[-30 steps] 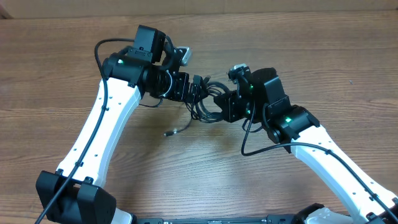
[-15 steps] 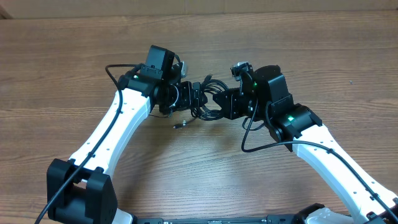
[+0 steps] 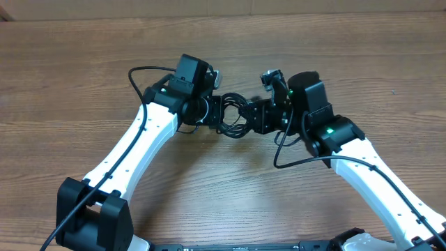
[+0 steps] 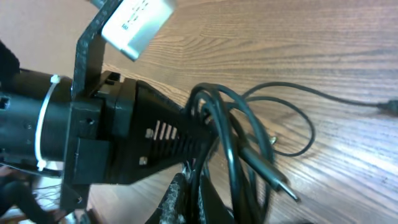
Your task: Untangle cables
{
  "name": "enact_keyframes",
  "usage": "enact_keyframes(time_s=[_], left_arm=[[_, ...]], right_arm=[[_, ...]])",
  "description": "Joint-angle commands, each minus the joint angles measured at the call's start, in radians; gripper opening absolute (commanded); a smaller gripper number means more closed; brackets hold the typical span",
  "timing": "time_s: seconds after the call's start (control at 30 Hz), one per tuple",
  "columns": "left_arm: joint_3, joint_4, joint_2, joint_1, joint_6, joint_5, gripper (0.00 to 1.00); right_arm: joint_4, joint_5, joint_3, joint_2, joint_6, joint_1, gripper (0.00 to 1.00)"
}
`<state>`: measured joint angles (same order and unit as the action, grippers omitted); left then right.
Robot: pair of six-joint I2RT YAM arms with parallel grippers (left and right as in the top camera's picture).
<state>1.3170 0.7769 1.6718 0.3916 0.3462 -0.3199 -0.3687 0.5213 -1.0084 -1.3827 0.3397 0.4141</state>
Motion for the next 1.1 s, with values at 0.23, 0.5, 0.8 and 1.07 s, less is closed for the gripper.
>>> enact_keyframes(time_s=[0.23,0.5,0.8,1.07], left_arm=[[-0.014,-0.004,0.009,-0.090,-0.195,-0.023,0.04],[-0.014,-0.041,0.009,-0.106,-0.167,-0.095,0.04],[-0.014,-0.068,0.009,-0.106,0.026,-0.037,0.04],[-0.014,-0.065,0.009,-0.095,0.029,-0.040,0.04]], right_arm=[[-0.082,0.065,-0.021,0.083,-0.033,-0.241,0.04],[-0.179,0.072,-0.020,0.080,-0.034,-0.207,0.34],[-0.211,-0.043,-0.019,0.079,-0.177,0.013,0.58],[-0.143,-0.419,-0.019,0.005,-0.164,0.131,0.50]])
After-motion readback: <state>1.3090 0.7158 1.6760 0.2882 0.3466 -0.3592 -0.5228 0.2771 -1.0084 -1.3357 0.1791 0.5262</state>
